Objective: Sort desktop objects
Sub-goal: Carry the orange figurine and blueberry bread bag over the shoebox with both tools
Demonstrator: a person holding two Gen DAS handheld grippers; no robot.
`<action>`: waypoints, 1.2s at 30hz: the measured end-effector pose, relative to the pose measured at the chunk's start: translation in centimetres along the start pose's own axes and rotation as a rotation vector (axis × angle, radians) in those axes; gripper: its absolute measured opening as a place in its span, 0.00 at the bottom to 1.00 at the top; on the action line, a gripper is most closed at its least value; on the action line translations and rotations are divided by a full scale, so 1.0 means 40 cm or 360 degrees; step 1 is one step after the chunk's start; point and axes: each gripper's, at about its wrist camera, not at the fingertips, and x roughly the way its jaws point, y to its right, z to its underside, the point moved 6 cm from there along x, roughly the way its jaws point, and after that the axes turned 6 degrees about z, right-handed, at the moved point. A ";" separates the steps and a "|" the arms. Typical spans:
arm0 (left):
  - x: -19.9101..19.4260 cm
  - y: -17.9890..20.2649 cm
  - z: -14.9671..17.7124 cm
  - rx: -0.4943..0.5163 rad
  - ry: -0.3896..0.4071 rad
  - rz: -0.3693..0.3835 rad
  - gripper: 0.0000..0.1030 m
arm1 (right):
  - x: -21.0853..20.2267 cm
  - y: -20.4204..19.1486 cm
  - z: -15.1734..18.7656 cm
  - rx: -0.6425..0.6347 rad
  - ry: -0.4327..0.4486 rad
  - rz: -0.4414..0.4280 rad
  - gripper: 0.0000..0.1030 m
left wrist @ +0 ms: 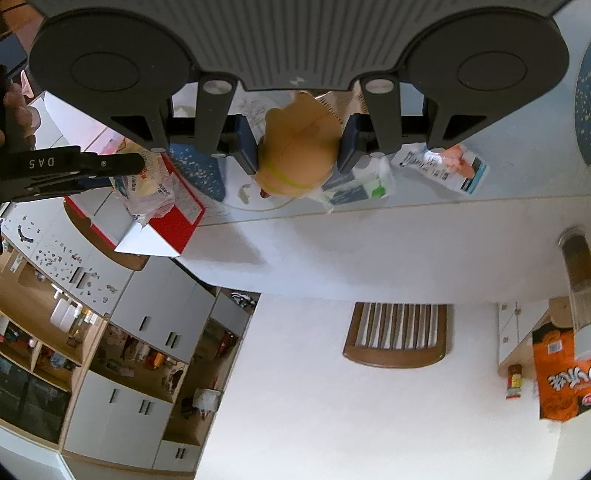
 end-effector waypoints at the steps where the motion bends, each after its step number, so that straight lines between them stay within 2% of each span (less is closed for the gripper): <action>1: -0.001 0.008 -0.005 0.0006 0.0004 0.0004 0.44 | -0.009 0.009 -0.002 0.0005 0.0006 0.0002 0.48; 16: 0.043 0.138 -0.058 0.0088 0.0036 0.0066 0.44 | -0.103 0.142 -0.036 0.0055 0.0092 0.0049 0.48; 36: 0.208 0.317 -0.133 0.0133 0.0044 0.0111 0.44 | -0.123 0.373 -0.090 0.0074 0.0126 0.0110 0.48</action>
